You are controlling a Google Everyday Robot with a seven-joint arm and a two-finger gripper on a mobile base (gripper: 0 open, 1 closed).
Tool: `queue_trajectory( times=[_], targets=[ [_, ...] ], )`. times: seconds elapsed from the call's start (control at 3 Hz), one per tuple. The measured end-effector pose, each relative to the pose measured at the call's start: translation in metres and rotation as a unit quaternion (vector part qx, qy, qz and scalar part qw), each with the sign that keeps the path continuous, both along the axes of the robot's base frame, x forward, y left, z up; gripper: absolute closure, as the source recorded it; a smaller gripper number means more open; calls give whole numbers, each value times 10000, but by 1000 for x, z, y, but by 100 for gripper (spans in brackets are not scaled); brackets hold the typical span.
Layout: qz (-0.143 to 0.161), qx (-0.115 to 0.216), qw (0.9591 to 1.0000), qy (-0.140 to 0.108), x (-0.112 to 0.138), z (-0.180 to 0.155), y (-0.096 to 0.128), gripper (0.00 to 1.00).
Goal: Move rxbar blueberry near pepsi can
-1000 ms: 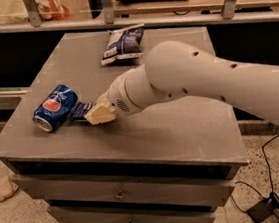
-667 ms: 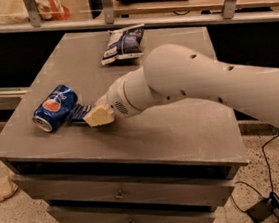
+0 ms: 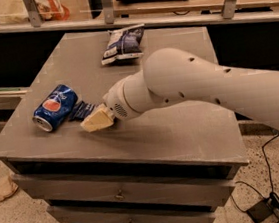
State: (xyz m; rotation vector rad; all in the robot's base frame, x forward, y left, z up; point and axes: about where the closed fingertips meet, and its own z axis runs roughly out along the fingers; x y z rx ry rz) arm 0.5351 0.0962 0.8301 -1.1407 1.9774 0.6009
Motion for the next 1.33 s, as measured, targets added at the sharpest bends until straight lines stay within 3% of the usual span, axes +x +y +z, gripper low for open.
queue_trajectory(
  times=[0.33,0.67,1.0,1.33],
  targets=[
    [-63,80,9999,38,2,0,-3,0],
    [-421,251,9986,-178,20,12,-31,0],
    [-958,248,9937,-522,39,27,-72,0],
    [-1459,95,9852,-894,54,38,-117,0]
  ],
)
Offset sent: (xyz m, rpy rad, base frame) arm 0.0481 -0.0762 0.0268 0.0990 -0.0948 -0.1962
